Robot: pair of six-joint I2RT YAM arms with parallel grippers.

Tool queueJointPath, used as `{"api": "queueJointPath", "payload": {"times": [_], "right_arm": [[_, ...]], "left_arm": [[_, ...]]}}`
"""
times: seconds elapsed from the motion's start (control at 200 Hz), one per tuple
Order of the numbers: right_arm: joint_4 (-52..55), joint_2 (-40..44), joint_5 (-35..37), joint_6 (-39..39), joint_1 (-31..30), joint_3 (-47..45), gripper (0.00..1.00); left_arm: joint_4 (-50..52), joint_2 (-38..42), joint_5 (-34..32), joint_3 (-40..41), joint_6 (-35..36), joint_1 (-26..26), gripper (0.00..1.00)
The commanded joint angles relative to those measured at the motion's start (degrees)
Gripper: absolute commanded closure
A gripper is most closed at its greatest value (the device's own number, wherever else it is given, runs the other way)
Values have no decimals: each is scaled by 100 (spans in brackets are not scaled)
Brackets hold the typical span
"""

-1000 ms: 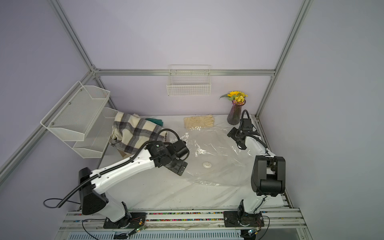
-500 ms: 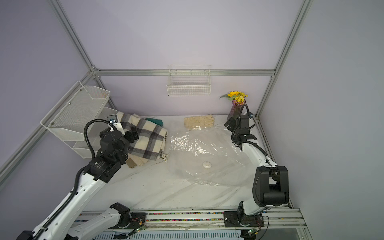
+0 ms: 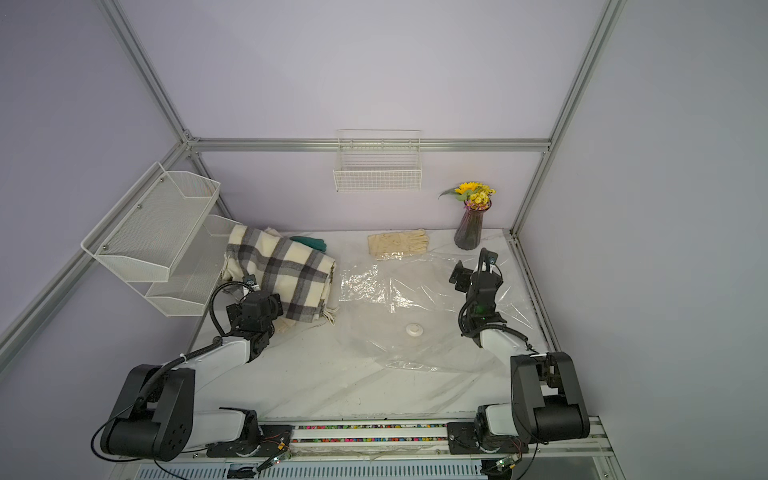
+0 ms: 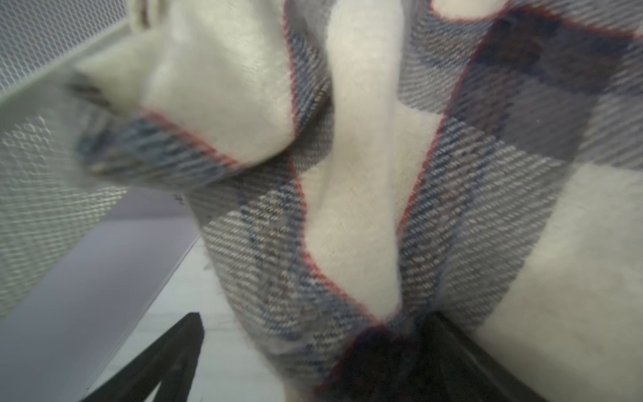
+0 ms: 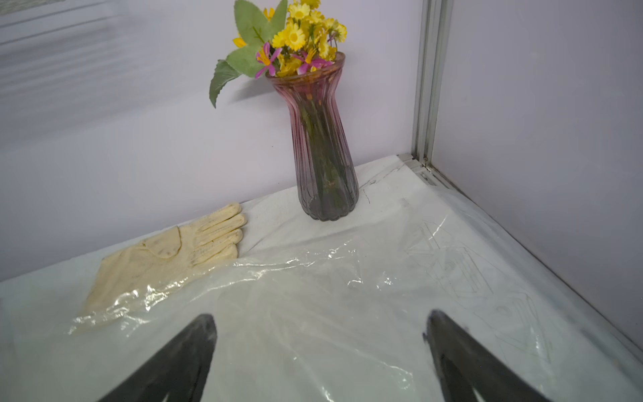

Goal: Take the scarf out of the vacuum bag
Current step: Reset both arms

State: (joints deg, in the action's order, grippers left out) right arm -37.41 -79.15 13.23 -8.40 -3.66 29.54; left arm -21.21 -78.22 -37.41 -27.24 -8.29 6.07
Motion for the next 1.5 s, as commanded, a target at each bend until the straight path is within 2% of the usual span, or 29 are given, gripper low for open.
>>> {"api": "queueJointPath", "payload": {"times": [0.0, 0.06, 0.16, 0.225, 0.28, 0.38, 0.53, 0.57, 0.615, 0.645, 0.685, 0.78, 0.835, 0.895, 0.955, 1.02, 1.11, 1.495], "right_arm": [[-1288, -111, -396, 779, -11, -459, 3], [-1039, 31, -424, 622, -3, -729, 3], [-1372, 151, -540, 744, -3, -1274, 3], [-1861, -103, -299, 638, -2, -1528, 3], [-2237, -279, -265, 651, 6, -1604, 3], [-2639, -669, -166, 560, 29, -1454, 3], [-3901, -2249, -490, 632, 85, -1271, 3], [-4386, -2575, -159, 636, 84, -1235, 3], [-3518, -2286, 199, 358, 97, -1102, 3], [-2919, -2121, 568, 5, 106, -890, 3], [-2959, -2235, 509, 144, 176, -783, 3], [-2480, -2185, 409, 106, 173, -595, 3], [-2632, -2315, 452, 245, 158, -531, 3], [-2105, -2241, 623, 208, 77, -329, 3], [-2362, -2326, 612, 284, 67, -372, 3], [-2116, -2265, 645, 242, 68, -316, 3], [-2381, -2282, 655, 304, 37, -414, 3], [-2293, -2289, 603, 351, 15, -374, 3]], "left_arm": [[-1289, -219, 319, 13, 176, 35, 0], [-1408, -449, 374, -35, 331, 40, 0], [-1889, -519, 585, 115, 666, 35, 0], [-2864, -726, 396, 509, 640, 27, 0], [-3846, -1053, 450, 722, 911, 17, 0], [-2826, -920, 723, 371, 671, -79, 0], [-2583, -972, 1025, 240, 546, -262, 0], [-2677, -972, 1117, 294, 565, -277, 0], [-2892, -948, 1251, 521, 484, -280, 0], [-3698, -1142, 1241, 758, 617, -290, 0], [-4443, -1410, 1228, 899, 828, -271, 0], [-3049, -1112, 1308, 492, 601, -268, 0], [-3257, -1219, 1463, 503, 572, -408, 0], [-3333, -1249, 1508, 534, 566, -428, 0], [-3237, -1230, 1508, 494, 542, -438, 0], [-3266, -1239, 1504, 505, 543, -437, 0], [-3282, -1216, 1510, 523, 548, -432, 0], [-3387, -1180, 1526, 604, 565, -433, 0]]}}
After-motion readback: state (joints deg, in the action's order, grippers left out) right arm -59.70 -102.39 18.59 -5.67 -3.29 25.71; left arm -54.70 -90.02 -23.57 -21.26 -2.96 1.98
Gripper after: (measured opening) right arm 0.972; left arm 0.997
